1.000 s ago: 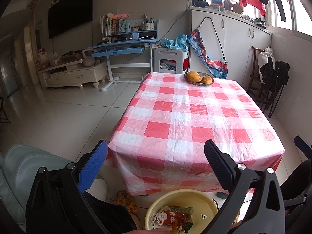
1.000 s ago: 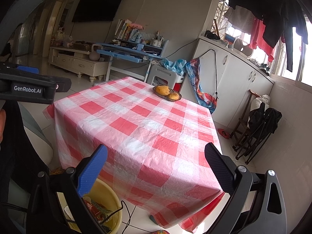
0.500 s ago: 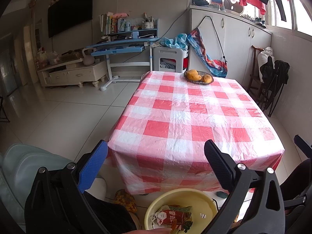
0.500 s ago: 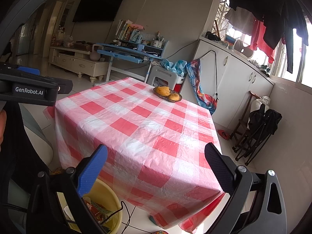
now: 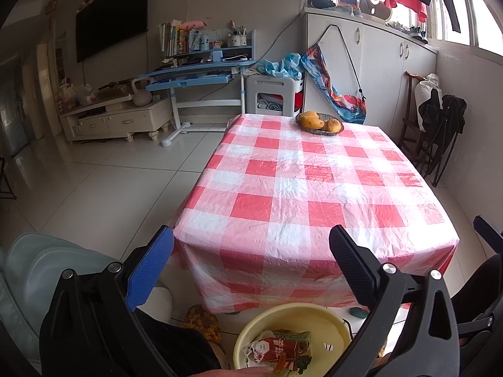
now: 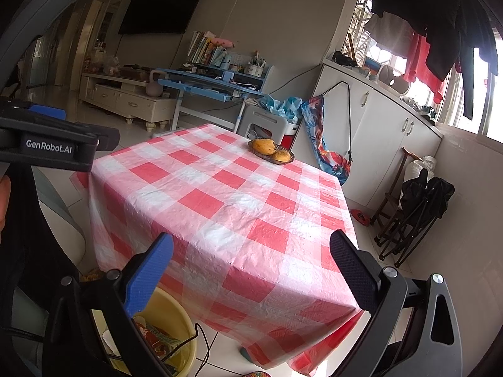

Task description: Collect trash

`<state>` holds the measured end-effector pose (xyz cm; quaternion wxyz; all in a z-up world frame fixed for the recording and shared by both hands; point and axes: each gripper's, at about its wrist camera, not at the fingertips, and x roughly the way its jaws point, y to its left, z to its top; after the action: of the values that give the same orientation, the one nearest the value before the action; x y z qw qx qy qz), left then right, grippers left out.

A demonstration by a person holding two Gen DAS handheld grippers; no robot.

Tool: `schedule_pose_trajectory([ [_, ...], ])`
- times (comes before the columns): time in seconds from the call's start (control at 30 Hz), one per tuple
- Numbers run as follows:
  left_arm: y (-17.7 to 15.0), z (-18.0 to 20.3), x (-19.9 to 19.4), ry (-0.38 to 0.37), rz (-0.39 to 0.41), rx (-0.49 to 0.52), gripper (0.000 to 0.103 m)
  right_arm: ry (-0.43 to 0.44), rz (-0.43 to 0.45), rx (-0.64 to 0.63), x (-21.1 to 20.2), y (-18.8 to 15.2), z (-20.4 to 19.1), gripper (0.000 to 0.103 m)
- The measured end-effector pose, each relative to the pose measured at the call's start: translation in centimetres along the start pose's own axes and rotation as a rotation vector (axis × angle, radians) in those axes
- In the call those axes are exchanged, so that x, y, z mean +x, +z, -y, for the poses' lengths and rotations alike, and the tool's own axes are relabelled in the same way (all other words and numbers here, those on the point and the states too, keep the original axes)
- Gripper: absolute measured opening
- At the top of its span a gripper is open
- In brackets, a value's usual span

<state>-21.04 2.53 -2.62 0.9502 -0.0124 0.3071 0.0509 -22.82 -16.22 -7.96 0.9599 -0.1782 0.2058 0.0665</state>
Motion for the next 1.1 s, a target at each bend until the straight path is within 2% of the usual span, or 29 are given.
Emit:
schedule_pose_trajectory([
  [0.3,-0.2,0.3,0.1,0.0,0.0,0.008,0.096,0.0,0.001,0.001,0.0,0.0,-0.1,0.095],
  [0.47,-0.6,0.8,0.5,-0.028,-0.01,0.044,0.096,0.001,-0.001,-0.005,0.1,-0.1,-0.2,0.095],
  [0.7,-0.6,-0.3,-0.2,-0.137,0.017,-0.017,0.096,0.002,-0.011,-0.035,0.4,-0.3,-0.9,0.095],
  [0.83,-0.7,-0.3,-0.2,-0.165,0.004,-0.014,0.096,-0.004,-0.009,-0.034,0.4,-0.3,-0.9,0.095],
  [1.1,-0.6,0.2,0.7,-0.118,-0.041,0.014,0.096,-0.009,-0.013,-0.033,0.5,-0.3,-0.9,0.095],
])
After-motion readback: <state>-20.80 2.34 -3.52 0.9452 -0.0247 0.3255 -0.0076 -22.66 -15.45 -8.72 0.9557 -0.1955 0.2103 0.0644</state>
